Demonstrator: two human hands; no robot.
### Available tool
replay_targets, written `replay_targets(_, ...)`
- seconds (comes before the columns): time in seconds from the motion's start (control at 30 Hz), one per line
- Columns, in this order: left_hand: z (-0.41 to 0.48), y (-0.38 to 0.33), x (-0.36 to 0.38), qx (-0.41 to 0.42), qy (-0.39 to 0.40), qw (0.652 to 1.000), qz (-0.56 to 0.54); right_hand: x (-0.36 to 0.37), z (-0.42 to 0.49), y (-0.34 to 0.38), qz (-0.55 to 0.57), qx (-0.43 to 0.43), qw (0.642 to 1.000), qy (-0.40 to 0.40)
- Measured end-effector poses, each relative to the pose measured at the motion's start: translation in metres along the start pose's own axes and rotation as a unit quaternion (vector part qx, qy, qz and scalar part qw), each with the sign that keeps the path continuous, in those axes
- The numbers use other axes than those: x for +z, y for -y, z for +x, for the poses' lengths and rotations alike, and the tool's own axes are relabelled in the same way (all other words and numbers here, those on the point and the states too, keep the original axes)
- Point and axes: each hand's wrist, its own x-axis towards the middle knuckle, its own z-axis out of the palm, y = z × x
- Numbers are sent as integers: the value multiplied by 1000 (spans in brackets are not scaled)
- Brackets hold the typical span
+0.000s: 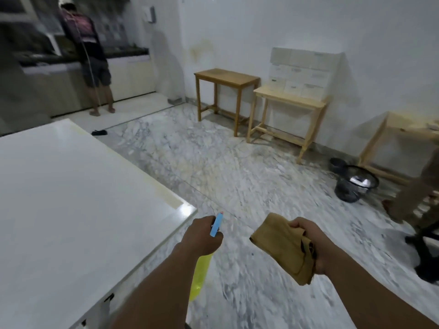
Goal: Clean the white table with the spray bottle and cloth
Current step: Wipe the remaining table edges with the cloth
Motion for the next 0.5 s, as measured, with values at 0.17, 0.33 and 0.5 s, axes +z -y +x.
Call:
replay_targets(0.17,83,-21,-19,-16,-22,999,-19,-3,59,86,-38,3,999,0)
replay_targets(0.33,150,-39,-51,-12,-56,996,-65,12,122,165,-63,-3,998,10)
replay_targets(0.5,199,-24,-95,-67,-127,986,-90,60,202,226,-114,11,991,71)
